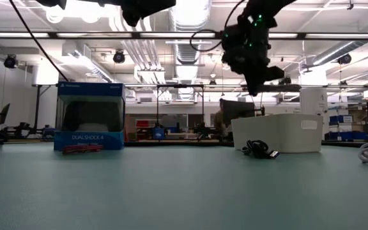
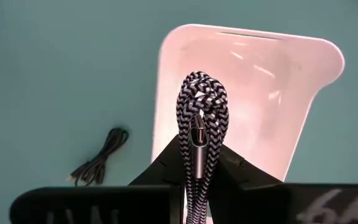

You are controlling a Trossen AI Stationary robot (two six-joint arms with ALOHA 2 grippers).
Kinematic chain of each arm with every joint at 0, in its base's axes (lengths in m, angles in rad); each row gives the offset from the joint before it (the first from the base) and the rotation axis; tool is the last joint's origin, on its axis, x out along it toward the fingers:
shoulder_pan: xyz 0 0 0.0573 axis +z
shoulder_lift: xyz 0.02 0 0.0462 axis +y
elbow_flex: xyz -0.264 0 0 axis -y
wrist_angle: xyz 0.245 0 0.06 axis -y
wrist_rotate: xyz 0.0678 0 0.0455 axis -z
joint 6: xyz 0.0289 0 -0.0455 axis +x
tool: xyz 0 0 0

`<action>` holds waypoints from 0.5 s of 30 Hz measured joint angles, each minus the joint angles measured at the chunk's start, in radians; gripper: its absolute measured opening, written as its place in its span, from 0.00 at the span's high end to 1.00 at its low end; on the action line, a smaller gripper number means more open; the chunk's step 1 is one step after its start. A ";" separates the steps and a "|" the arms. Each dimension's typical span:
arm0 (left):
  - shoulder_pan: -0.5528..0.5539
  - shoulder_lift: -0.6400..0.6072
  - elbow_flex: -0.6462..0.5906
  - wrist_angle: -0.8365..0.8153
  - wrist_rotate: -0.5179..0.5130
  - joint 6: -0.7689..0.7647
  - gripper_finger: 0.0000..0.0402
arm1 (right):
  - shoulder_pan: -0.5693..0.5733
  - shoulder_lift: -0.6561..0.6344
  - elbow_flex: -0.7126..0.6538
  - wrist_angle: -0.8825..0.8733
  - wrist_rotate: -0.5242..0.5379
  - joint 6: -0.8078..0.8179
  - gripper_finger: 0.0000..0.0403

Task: Pick and place USB-C Cables
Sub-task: Put the black and white charger cable into the white container

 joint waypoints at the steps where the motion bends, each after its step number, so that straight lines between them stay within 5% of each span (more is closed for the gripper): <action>1: 0.000 0.000 0.000 0.000 0.000 0.000 0.52 | -0.004 0.010 0.000 -0.001 0.000 0.007 0.93; 15: 0.000 -0.001 -0.001 -0.042 0.002 -0.001 0.52 | -0.014 0.089 -0.005 -0.006 0.029 0.073 0.93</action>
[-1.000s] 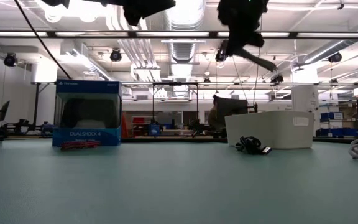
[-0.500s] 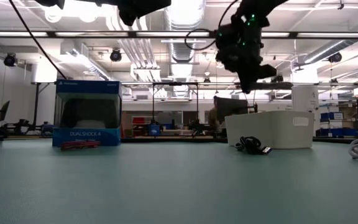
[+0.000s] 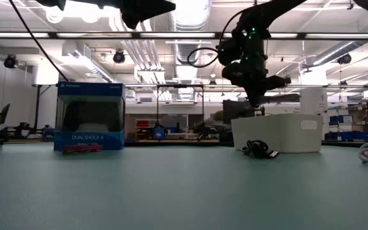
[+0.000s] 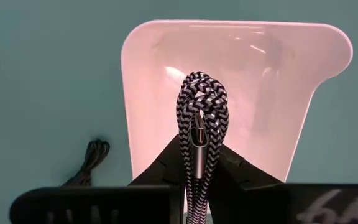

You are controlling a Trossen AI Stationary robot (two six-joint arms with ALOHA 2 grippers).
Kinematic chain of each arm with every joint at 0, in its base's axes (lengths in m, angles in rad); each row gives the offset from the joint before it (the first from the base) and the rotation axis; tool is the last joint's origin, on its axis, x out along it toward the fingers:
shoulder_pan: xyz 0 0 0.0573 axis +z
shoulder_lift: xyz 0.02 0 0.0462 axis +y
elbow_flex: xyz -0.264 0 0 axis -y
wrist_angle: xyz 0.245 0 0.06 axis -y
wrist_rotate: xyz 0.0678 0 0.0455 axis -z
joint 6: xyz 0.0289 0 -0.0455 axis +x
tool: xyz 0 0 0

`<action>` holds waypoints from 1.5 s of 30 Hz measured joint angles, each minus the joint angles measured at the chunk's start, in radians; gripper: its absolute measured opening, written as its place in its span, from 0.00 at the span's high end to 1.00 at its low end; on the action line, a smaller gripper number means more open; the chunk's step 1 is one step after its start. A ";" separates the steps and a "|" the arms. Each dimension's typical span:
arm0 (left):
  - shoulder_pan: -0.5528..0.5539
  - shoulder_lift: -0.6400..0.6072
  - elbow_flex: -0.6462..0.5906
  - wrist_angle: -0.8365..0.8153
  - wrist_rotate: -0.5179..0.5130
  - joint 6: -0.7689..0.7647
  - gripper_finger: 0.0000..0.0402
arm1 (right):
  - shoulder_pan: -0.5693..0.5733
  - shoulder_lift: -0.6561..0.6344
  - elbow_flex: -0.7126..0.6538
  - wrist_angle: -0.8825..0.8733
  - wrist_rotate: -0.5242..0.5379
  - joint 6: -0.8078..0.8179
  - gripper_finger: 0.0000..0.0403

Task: Pick and place USB-C Cables
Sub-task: Put the black and white charger cable into the white container

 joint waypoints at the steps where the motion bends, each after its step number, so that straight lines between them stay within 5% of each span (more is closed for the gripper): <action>1: 0.000 0.000 0.000 -0.001 0.000 0.000 0.52 | 0.000 0.003 -0.001 0.001 0.003 0.005 0.93; 45: 0.000 -0.001 0.000 -0.013 0.001 0.001 0.52 | 0.032 0.168 -0.003 0.060 0.101 -0.047 0.93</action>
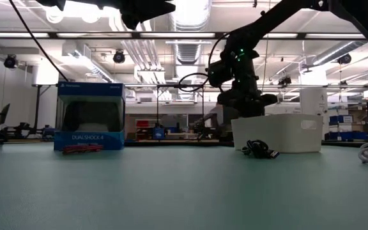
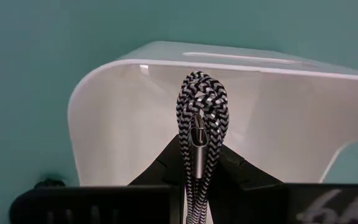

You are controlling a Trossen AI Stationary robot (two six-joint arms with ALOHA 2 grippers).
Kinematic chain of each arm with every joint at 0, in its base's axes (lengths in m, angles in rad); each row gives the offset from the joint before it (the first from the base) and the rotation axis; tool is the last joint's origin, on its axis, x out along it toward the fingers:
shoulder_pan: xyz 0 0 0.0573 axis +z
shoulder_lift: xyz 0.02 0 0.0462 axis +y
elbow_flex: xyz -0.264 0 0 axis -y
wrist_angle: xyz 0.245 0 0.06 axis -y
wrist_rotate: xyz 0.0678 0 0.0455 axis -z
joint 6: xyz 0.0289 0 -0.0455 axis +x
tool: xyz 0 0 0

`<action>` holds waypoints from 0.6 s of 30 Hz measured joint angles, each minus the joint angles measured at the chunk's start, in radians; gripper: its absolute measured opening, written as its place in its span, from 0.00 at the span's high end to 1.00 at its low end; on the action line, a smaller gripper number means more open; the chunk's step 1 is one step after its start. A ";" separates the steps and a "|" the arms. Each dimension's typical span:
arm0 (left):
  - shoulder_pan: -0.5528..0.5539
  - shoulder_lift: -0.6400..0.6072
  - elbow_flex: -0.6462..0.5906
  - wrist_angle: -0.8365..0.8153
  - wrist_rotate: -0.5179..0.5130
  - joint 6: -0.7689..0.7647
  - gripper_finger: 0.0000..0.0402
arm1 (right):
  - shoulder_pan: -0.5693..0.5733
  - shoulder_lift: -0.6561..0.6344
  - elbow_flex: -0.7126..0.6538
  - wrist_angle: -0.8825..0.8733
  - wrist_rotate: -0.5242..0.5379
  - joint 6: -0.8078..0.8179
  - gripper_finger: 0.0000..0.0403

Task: Pick and place USB-C Cables
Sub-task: Put the black and white charger cable into the white container, then put the pink charger cable into the white container

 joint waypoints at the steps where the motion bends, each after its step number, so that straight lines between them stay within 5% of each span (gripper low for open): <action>1: 0.000 0.000 0.000 0.000 0.000 0.000 0.52 | 0.002 0.005 0.000 0.003 0.000 -0.004 0.93; 18: 0.000 0.000 0.000 0.000 0.000 0.000 0.52 | 0.006 0.016 0.000 0.013 0.001 -0.031 0.69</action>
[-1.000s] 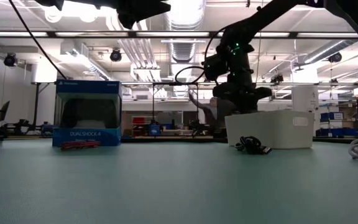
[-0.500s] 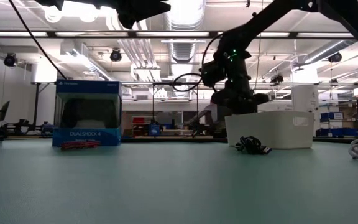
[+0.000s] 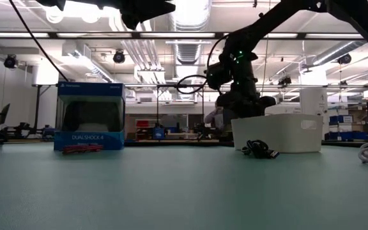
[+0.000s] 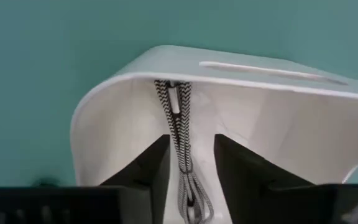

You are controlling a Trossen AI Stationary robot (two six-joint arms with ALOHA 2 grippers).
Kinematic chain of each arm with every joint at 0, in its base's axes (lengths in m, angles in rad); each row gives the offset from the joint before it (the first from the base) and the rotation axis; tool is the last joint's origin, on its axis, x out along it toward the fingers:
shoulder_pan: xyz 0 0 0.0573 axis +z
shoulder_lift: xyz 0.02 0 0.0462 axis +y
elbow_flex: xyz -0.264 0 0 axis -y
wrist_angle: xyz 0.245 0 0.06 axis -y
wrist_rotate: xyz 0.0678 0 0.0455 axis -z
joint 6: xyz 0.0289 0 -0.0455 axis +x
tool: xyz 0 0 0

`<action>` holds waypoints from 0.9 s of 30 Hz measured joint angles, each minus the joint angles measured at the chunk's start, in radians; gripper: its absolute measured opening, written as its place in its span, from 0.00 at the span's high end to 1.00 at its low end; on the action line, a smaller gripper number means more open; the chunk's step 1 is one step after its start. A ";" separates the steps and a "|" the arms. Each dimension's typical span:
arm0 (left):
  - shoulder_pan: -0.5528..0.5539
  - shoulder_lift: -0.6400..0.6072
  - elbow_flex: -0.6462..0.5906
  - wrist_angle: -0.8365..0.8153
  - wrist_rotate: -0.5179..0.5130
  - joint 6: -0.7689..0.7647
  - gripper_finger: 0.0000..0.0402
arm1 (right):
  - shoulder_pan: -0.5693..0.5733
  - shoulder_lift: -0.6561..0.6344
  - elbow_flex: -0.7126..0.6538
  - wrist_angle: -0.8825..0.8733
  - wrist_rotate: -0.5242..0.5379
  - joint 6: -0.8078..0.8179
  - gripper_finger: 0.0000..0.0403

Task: Pick and place USB-C Cables
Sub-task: Put the pink charger cable into the white container

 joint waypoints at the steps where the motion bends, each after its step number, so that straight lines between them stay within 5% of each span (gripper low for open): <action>1: 0.000 0.000 0.000 0.000 0.000 0.000 0.52 | 0.000 -0.005 0.001 -0.002 0.000 -0.004 0.68; 14: 0.000 0.000 0.000 -0.010 0.000 -0.005 0.52 | 0.022 -0.169 0.001 -0.033 0.002 -0.007 0.64; 27: -0.001 0.000 0.000 -0.144 -0.064 -0.110 0.52 | 0.282 -0.453 -0.117 0.178 0.130 0.023 0.69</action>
